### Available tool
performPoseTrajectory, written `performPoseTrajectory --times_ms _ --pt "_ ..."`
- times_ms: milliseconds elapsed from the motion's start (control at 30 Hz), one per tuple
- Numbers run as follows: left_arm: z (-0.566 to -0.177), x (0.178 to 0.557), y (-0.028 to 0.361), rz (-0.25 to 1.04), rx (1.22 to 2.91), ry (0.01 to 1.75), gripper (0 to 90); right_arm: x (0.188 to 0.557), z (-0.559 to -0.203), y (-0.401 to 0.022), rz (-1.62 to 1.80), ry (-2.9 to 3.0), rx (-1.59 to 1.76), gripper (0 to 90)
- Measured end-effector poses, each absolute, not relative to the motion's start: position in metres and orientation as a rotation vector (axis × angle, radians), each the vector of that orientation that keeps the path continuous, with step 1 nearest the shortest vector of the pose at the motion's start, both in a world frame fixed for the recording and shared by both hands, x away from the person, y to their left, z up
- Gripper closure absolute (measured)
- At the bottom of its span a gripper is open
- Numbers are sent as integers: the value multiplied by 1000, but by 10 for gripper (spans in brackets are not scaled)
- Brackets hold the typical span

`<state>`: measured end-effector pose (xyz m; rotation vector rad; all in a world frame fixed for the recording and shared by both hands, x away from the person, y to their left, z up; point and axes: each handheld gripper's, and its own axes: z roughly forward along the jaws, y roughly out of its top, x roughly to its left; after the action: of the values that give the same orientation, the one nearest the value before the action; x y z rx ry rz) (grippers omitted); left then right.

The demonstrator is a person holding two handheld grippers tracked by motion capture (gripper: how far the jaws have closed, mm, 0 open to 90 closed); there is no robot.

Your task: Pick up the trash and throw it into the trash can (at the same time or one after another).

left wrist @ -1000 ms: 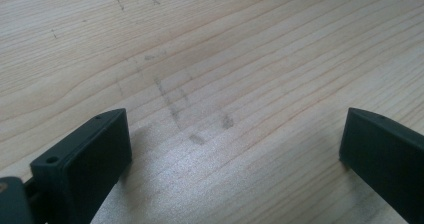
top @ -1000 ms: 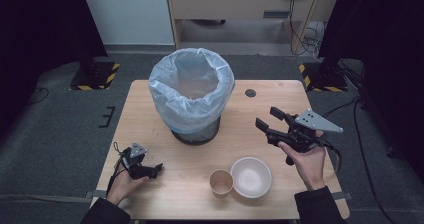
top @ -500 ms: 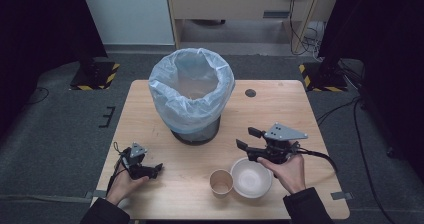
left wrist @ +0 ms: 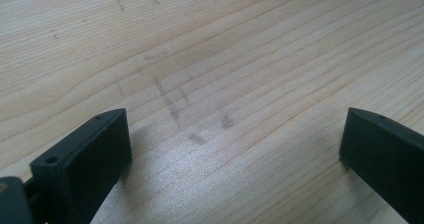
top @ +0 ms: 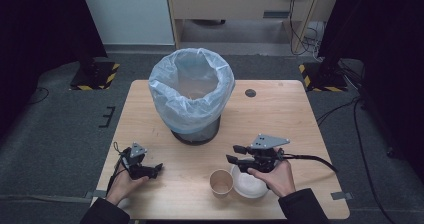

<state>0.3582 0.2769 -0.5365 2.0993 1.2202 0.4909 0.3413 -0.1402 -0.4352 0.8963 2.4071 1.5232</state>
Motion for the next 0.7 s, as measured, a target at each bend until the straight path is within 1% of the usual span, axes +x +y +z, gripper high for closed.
performPoseTrajectory --times_ms 133,533,700 --pt "-536 358 277 491 2100 1220 0 340 -445 -133 1500 2493 898 606" --pt "-536 358 277 490 2100 1220 0 339 -462 -123 1375 2652 885 642" --pt "-536 358 277 490 2100 1220 0 338 -468 -120 1332 2703 883 685"
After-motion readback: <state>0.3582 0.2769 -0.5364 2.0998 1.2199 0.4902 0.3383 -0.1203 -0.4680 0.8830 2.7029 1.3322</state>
